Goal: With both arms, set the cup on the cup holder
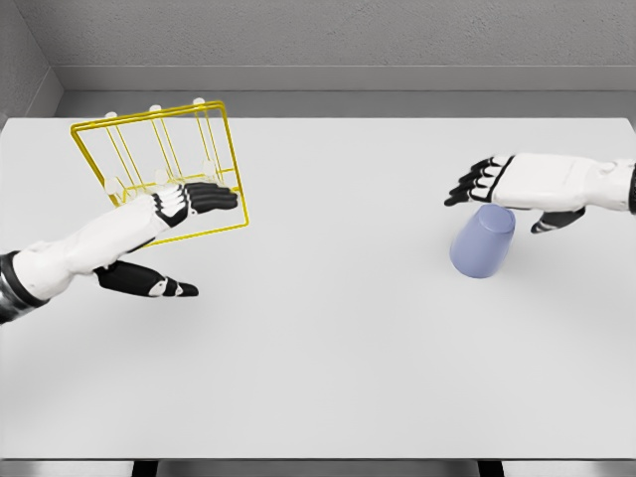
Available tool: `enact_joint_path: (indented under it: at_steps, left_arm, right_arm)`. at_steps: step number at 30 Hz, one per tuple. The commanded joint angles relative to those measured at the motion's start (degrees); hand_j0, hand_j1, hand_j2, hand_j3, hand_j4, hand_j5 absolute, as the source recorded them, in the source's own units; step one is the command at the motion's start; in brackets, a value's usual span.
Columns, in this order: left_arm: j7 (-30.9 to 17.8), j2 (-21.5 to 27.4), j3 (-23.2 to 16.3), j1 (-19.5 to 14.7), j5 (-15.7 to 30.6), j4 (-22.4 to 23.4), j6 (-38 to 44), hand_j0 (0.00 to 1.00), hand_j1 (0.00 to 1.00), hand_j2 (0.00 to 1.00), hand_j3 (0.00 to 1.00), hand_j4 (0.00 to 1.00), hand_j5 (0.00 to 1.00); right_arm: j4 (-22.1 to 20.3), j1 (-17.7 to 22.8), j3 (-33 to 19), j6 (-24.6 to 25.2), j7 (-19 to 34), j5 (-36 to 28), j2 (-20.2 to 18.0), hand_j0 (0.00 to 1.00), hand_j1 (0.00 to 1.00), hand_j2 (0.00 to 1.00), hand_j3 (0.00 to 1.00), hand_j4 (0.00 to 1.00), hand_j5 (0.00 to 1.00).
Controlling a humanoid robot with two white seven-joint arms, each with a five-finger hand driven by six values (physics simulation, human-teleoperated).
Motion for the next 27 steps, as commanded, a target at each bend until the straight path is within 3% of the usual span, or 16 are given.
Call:
enact_joint_path:
  at_steps: [1, 4, 5, 9, 12, 16, 21, 23, 27]
  left_arm:
    - [0.04, -0.37, -3.62, -0.18, 2.52, -0.02, 0.09, 1.0, 1.0, 1.0, 1.0, 1.0, 1.0]
    - [0.04, -0.46, -6.69, -0.44, 5.33, -0.02, 0.09, 1.0, 1.0, 1.0, 1.0, 1.0, 1.0]
    - [0.04, -1.16, -9.42, -0.53, 7.26, -0.02, 0.09, 1.0, 1.0, 1.0, 1.0, 1.0, 1.0]
    - [-0.04, -1.34, -12.85, -0.62, 16.32, -0.02, 0.09, 1.0, 1.0, 1.0, 1.0, 1.0, 1.0]
    - [-0.04, -1.43, -16.28, -1.67, 20.1, 0.07, 0.09, 1.0, 1.0, 1.0, 1.0, 1.0, 1.0]
    - [-0.04, -0.73, -16.63, -1.67, 24.4, -0.02, 0.11, 1.0, 1.0, 1.0, 1.0, 1.0, 1.0]
    - [-0.04, -0.72, -16.63, -1.94, 29.5, 0.33, 10.65, 1.0, 1.0, 1.0, 1.0, 1.0, 1.0]
    - [-0.04, -1.08, -16.63, -2.29, 30.64, 0.6, 13.11, 1.0, 1.0, 1.0, 1.0, 1.0, 1.0]
    - [-0.04, -0.9, -16.63, -2.37, 32.32, 2.0, 16.54, 1.0, 1.0, 1.0, 1.0, 1.0, 1.0]
  right_arm:
    - [0.51, 0.0, 0.98, 0.13, 0.13, 0.19, 0.16, 1.0, 1.0, 1.0, 1.0, 1.0, 1.0]
    - [0.69, 0.0, 1.69, 0.13, 0.14, 1.6, 1.48, 1.0, 1.0, 1.0, 1.0, 1.0, 1.0]
    - [1.3, 0.09, 2.21, 0.13, 0.14, 1.69, 1.74, 1.0, 1.0, 1.0, 1.0, 1.0, 1.0]
    - [1.92, 0.09, 3.53, 0.13, 0.14, 1.86, 1.83, 1.0, 1.0, 1.0, 1.0, 1.0, 1.0]
    - [2.36, 0.09, 3.71, 0.13, 0.14, 1.95, 1.92, 1.0, 1.0, 1.0, 1.0, 1.0, 1.0]
    - [2.53, 0.09, 3.71, 0.13, 0.22, 2.3, 2.71, 1.0, 1.0, 1.0, 1.0, 1.0, 1.0]
    - [2.53, -0.09, 3.62, 0.13, 0.22, 2.3, 2.8, 0.99, 0.99, 0.99, 0.99, 0.99, 0.99]
    - [2.45, -0.09, 3.53, 0.13, 0.22, 2.3, 2.8, 0.9, 0.9, 0.9, 0.9, 0.9, 0.9]
    - [2.36, 0.0, 3.53, 0.13, 0.22, 2.39, 2.71, 0.86, 0.86, 0.86, 0.86, 0.86, 0.86]
